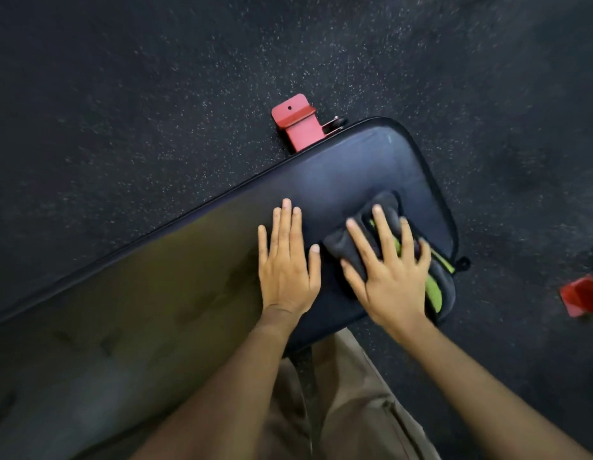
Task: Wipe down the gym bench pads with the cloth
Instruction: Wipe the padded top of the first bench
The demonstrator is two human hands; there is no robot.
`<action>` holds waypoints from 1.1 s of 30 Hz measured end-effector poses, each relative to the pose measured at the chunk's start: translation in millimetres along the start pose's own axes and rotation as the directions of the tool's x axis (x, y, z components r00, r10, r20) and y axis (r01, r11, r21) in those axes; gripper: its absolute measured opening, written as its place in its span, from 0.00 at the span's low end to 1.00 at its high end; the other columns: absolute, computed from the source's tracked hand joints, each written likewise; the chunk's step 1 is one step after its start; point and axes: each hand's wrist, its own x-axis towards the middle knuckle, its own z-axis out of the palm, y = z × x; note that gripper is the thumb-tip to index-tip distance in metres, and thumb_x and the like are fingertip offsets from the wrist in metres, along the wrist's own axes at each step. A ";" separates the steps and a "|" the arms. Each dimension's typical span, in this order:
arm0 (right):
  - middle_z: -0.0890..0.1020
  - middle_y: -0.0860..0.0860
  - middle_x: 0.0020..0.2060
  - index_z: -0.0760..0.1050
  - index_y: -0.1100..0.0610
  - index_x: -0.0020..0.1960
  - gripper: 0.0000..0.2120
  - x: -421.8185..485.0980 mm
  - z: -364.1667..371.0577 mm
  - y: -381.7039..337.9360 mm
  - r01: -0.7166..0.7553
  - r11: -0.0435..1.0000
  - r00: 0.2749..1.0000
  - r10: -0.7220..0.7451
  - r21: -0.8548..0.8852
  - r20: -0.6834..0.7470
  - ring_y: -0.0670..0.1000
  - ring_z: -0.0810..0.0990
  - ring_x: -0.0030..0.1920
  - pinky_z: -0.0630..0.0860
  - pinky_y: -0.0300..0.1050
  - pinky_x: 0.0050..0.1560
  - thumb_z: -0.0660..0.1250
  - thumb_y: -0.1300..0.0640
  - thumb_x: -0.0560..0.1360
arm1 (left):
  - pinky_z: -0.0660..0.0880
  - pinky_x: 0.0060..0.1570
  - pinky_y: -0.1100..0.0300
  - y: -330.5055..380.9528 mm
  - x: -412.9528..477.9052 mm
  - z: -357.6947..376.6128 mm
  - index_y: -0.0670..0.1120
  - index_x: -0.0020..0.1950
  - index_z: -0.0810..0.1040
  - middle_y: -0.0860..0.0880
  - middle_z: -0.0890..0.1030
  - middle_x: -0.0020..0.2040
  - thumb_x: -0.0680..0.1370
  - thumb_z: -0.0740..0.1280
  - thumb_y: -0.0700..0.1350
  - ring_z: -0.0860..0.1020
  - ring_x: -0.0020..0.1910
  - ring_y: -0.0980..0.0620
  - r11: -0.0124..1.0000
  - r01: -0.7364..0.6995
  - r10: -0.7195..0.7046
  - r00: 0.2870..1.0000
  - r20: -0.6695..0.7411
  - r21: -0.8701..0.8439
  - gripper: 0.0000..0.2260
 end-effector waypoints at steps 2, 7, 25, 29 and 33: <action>0.62 0.54 0.76 0.59 0.44 0.76 0.27 44.9 -0.2 -20.8 -0.006 1.000 1.000 0.006 -0.002 -0.006 0.65 0.66 0.69 0.65 0.66 0.60 0.54 0.40 0.79 | 0.46 0.73 0.52 -21.2 -11.5 -7.8 0.37 0.74 0.62 0.40 0.61 0.75 0.79 0.55 0.49 0.56 0.74 0.46 1.000 0.016 -0.015 1.000 -0.006 0.020 0.25; 0.61 0.54 0.76 0.59 0.46 0.77 0.28 123.5 -1.5 -84.6 -0.032 0.999 0.999 0.032 0.026 0.007 0.66 0.65 0.70 0.64 0.67 0.62 0.54 0.41 0.78 | 0.44 0.73 0.53 -68.4 -39.5 -27.2 0.37 0.74 0.60 0.40 0.60 0.75 0.80 0.54 0.50 0.55 0.74 0.46 0.989 0.133 -0.130 0.990 -0.057 0.067 0.26; 0.60 0.54 0.76 0.56 0.46 0.77 0.29 76.7 8.6 -153.9 0.024 0.999 0.999 -0.025 0.040 0.042 0.66 0.63 0.71 0.63 0.68 0.63 0.53 0.40 0.78 | 0.44 0.73 0.53 -112.4 -79.2 -35.7 0.38 0.74 0.59 0.40 0.60 0.75 0.80 0.53 0.51 0.55 0.74 0.46 0.981 0.153 -0.150 0.988 -0.031 0.120 0.27; 0.60 0.54 0.76 0.57 0.45 0.77 0.29 -43.0 14.5 -128.2 0.154 0.987 0.986 -0.156 0.038 0.059 0.65 0.64 0.71 0.64 0.64 0.62 0.57 0.40 0.78 | 0.45 0.72 0.52 -112.9 -78.0 -35.0 0.37 0.74 0.59 0.40 0.60 0.75 0.79 0.53 0.50 0.55 0.74 0.46 0.984 0.142 -0.141 0.990 -0.024 0.111 0.27; 0.61 0.54 0.76 0.58 0.45 0.76 0.28 -73.0 18.7 -128.3 0.156 0.988 0.985 -0.156 0.009 0.080 0.65 0.66 0.68 0.65 0.66 0.59 0.56 0.40 0.78 | 0.44 0.72 0.53 -118.0 -81.5 -38.0 0.38 0.74 0.59 0.40 0.60 0.75 0.79 0.53 0.49 0.54 0.74 0.46 0.992 0.113 -0.111 0.993 -0.027 0.064 0.26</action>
